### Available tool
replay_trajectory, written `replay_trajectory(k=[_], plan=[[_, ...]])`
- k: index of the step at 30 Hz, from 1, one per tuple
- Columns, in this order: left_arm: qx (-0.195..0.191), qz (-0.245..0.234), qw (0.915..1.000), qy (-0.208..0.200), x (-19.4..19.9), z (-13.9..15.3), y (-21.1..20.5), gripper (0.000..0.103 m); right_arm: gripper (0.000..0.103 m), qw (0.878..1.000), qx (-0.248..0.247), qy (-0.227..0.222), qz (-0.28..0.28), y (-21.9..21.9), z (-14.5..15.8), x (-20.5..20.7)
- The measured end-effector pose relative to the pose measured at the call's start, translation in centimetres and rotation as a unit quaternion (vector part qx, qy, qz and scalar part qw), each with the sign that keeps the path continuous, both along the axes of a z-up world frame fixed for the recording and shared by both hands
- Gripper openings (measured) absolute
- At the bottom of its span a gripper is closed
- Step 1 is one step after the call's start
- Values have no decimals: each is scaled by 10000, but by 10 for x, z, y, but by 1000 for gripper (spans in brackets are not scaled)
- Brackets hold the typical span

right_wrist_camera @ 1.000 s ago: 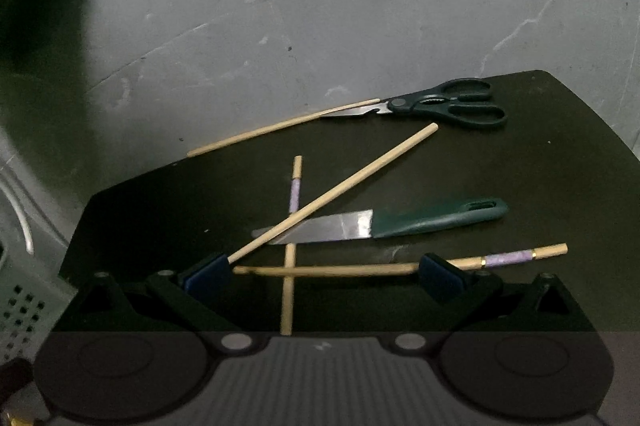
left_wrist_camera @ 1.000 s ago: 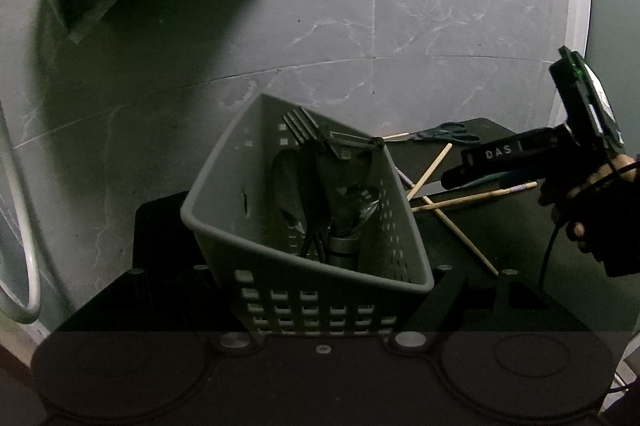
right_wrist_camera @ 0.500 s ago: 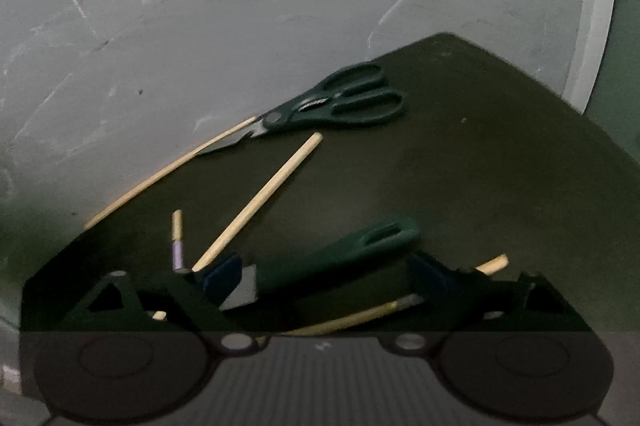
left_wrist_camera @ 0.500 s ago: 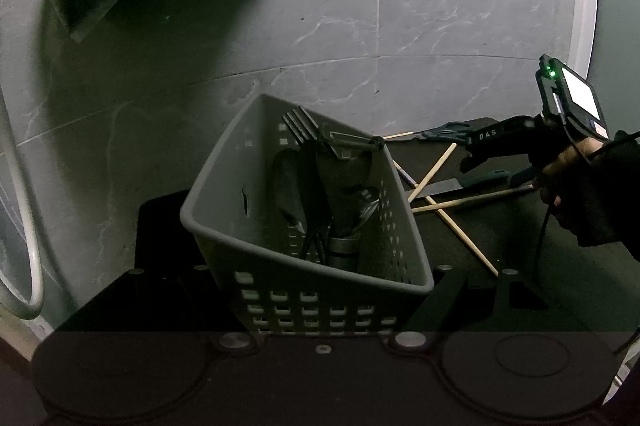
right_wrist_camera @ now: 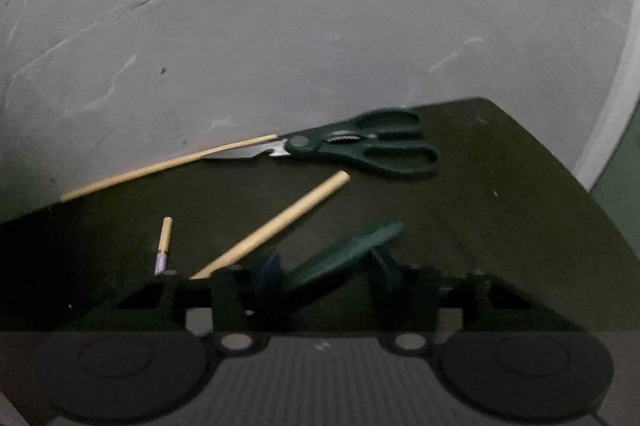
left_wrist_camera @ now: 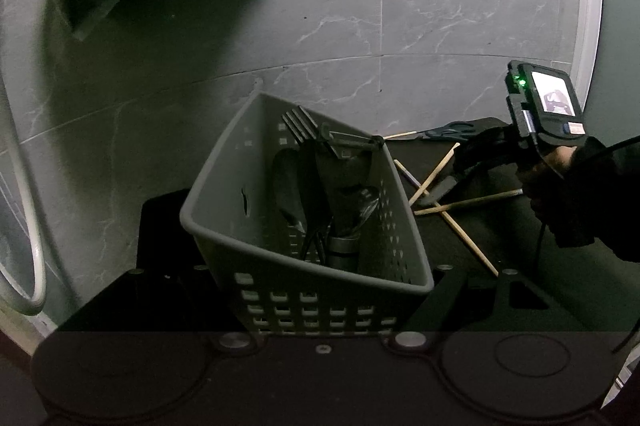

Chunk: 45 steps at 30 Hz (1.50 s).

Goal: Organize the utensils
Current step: 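Close the right tool on the green knife handle, then lift the green-handled knife and lower it into the white holder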

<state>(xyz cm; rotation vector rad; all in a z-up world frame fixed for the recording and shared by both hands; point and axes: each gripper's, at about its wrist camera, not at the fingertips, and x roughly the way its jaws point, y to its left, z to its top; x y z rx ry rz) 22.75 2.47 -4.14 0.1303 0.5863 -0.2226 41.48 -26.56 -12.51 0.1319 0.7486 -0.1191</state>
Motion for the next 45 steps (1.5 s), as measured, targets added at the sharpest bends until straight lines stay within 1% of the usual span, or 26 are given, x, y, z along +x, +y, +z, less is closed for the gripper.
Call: replay_trajectory(k=[2,3,5,7,9,12,15,17,18,22,23,24,26,28,29,32,37,41,45], plan=[[2,0,10000,0,0,0,0,77,36,9999,-88,-8,134,4,0,5],[3,1,10000,1,0,0,0,77,34,9997,-165,10,203,6,1,8],[3,-1,10000,0,0,0,0,77,25,9988,-271,63,393,10,2,13],[2,0,10000,0,0,0,0,77,18,9971,-459,173,582,16,5,18],[1,-1,10000,-2,0,0,0,77,17,9944,-736,247,711,23,5,21],[4,-4,10000,0,0,0,0,77,17,9918,-927,358,798,32,7,25],[2,-4,10000,-2,0,0,0,77,18,9902,-1023,472,823,40,8,30],[-2,-4,10000,-5,0,0,0,77,18,9905,-978,506,828,43,8,33],[-6,-4,10000,-10,0,1,0,77,18,9910,-888,514,856,43,8,35],[-13,-10,10000,-36,-1,0,1,77,17,9953,-236,524,784,30,10,40],[-16,-10,10000,-44,-1,0,1,77,16,9960,21,520,730,23,10,40],[-21,-11,10000,-50,-1,0,1,77,15,9956,388,505,686,14,10,40],[-27,-21,10000,-57,-1,-1,2,77,12,9914,1065,514,557,-4,10,38],[-37,-24,10000,-66,-1,-2,3,77,11,9868,1494,458,435,-18,8,34],[-41,-30,10000,-69,-1,-2,3,77,11,9852,1607,442,404,-22,6,32],[-43,-56,10000,-71,-1,-3,4,77,11,9819,1842,278,330,-32,5,23],[-50,-106,9999,-73,-1,-2,6,77,11,9767,2107,-279,296,-41,18,-1],[-48,-154,9998,-86,-1,-3,6,77,11,9730,2126,-845,319,-45,35,-24],[-45,-221,9997,-92,0,-3,7,77,11,9708,1956,-1346,340,-43,51,-42]])
